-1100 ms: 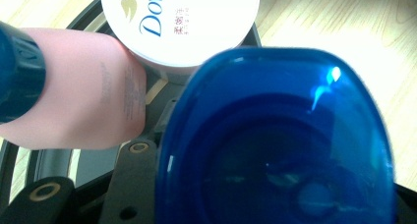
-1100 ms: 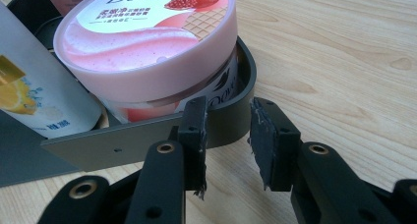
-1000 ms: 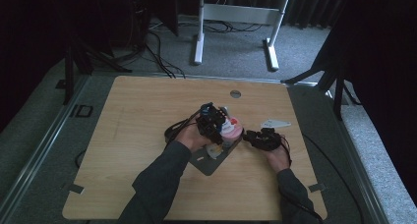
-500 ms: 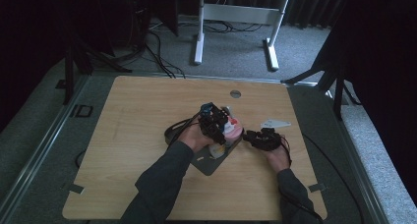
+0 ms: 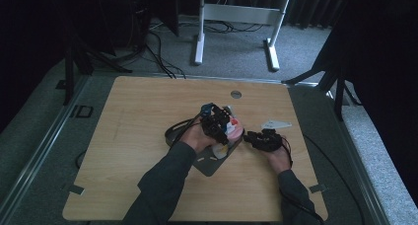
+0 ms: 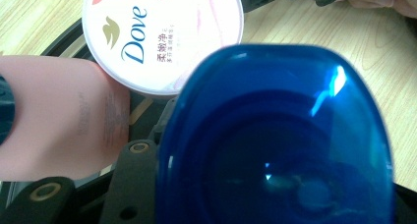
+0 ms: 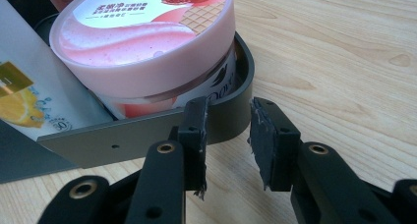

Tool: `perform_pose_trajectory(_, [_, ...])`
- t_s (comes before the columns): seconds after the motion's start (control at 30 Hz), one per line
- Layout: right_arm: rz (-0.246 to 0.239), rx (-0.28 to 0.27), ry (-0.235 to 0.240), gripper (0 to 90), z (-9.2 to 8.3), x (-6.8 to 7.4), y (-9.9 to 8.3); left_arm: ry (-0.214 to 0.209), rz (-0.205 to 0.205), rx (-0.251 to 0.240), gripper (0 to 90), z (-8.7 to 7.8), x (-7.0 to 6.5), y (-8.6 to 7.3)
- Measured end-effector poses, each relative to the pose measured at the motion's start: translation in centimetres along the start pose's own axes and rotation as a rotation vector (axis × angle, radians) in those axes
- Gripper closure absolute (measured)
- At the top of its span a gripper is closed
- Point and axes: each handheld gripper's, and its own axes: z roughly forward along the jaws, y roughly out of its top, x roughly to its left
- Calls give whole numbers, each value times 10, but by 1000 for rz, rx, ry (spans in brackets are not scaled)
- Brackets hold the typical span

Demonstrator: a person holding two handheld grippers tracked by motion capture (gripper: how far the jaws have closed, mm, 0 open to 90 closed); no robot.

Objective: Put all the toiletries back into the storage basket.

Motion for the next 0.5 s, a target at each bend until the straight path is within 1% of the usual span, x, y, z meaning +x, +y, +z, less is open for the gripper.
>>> perform_pose_trajectory(0.5, [-3,-1,0,675,0,0,1,-1,-17,-11,546,2,-1,3])
